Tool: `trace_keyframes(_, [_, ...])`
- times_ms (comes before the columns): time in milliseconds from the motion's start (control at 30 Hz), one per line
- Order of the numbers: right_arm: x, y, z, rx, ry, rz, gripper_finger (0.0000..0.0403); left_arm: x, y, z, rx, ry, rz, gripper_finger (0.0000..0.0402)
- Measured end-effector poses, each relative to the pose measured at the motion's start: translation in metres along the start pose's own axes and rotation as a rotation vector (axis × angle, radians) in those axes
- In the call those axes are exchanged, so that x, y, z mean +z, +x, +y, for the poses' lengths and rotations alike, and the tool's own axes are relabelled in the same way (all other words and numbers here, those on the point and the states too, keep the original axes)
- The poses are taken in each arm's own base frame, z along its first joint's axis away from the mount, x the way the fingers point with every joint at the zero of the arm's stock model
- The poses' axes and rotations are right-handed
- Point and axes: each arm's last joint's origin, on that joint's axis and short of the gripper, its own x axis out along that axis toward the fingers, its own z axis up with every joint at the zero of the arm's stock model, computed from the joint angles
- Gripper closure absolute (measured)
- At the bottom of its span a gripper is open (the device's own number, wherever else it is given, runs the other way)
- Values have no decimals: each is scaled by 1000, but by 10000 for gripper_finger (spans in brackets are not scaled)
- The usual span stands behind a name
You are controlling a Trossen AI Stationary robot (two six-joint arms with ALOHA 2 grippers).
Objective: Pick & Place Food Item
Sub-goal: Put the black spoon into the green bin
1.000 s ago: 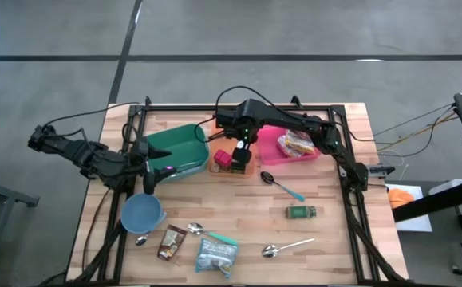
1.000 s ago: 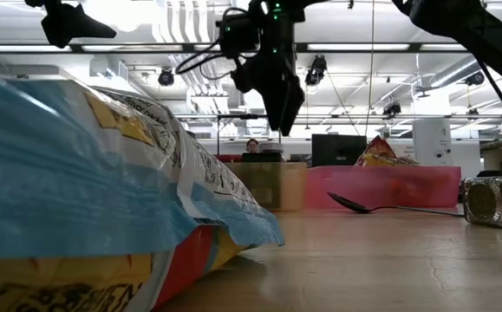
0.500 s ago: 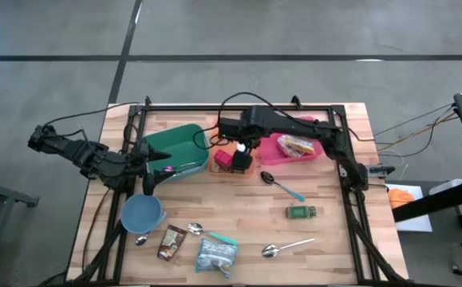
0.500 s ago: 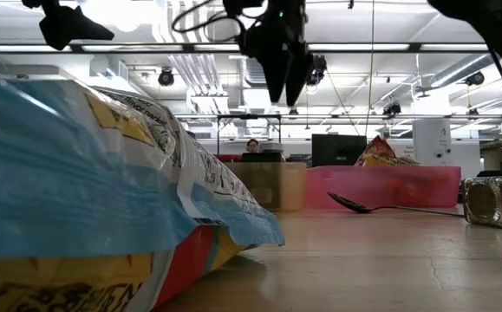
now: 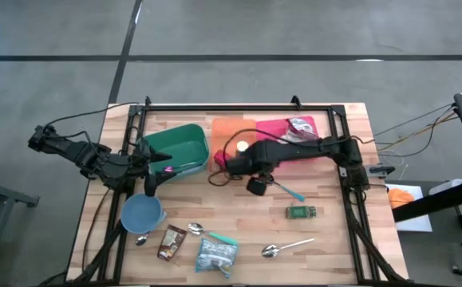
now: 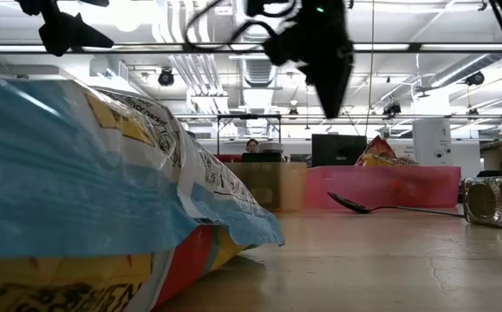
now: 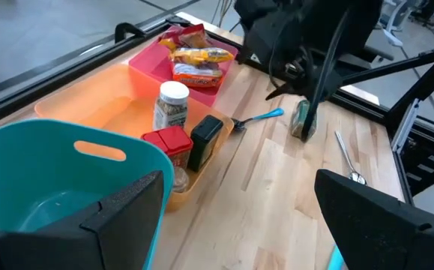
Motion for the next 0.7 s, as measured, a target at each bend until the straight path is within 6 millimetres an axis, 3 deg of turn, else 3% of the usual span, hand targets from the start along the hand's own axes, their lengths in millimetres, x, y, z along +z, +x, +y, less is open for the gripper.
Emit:
trace_keyframes(133, [-24, 14, 0, 9, 56, -9, 32, 0, 0, 0, 0, 0, 0, 55])
trace_keyframes(433, [-64, 49, 0, 221, 192, -132, 32, 0, 0, 0, -2, 0, 1, 55])
trace_keyframes(700, [-80, 84, 1, 175, 229, -67, 32, 2, 0, -2, -14, -5, -20, 55])
